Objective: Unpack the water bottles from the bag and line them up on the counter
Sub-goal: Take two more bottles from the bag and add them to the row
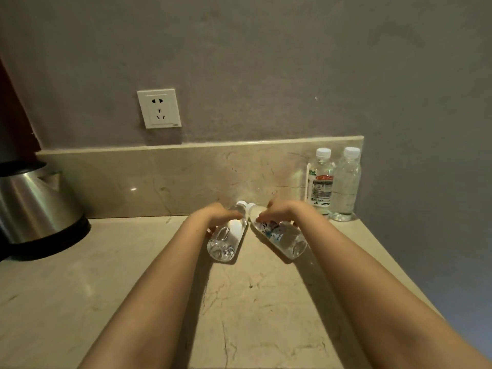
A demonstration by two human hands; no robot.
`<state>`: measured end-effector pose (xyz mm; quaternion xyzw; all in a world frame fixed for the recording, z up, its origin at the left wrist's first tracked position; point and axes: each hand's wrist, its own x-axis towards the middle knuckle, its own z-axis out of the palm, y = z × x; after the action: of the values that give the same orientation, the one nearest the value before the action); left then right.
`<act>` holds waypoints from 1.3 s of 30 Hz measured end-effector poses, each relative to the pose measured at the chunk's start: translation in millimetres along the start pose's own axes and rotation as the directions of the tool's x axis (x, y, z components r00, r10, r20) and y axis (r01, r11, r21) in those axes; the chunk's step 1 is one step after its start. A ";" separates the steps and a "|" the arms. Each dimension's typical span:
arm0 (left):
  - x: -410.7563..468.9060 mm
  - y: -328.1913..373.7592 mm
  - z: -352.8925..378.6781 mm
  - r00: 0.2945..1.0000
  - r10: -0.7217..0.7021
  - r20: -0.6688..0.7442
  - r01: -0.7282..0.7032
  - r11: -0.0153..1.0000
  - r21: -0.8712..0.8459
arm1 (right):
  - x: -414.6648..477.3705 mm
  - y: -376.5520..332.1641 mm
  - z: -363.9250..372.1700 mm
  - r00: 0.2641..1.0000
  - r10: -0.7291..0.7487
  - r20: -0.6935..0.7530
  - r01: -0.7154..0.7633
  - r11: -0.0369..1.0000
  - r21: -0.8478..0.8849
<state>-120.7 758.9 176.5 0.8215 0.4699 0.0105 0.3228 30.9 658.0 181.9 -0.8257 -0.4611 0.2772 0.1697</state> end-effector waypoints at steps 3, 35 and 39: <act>-1.0 -0.6 7.1 0.998 0.031 -0.059 -0.034 0.998 -0.051 | 4.7 5.9 6.6 0.984 -0.008 -0.179 0.008 1.000 -0.002; -30.8 -27.4 55.4 0.731 0.191 -0.655 -0.396 0.900 -0.180 | -26.2 13.8 9.8 0.779 -0.086 -0.622 0.181 0.979 0.092; -29.9 -26.4 62.0 0.832 0.172 -0.528 -0.296 0.942 -0.160 | -25.2 26.3 14.7 0.821 -0.017 -0.571 0.139 0.975 0.172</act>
<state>-137.7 712.5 121.7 0.7971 0.4285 0.3211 0.2793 28.9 623.3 163.7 -0.8289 -0.3922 0.0589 0.3945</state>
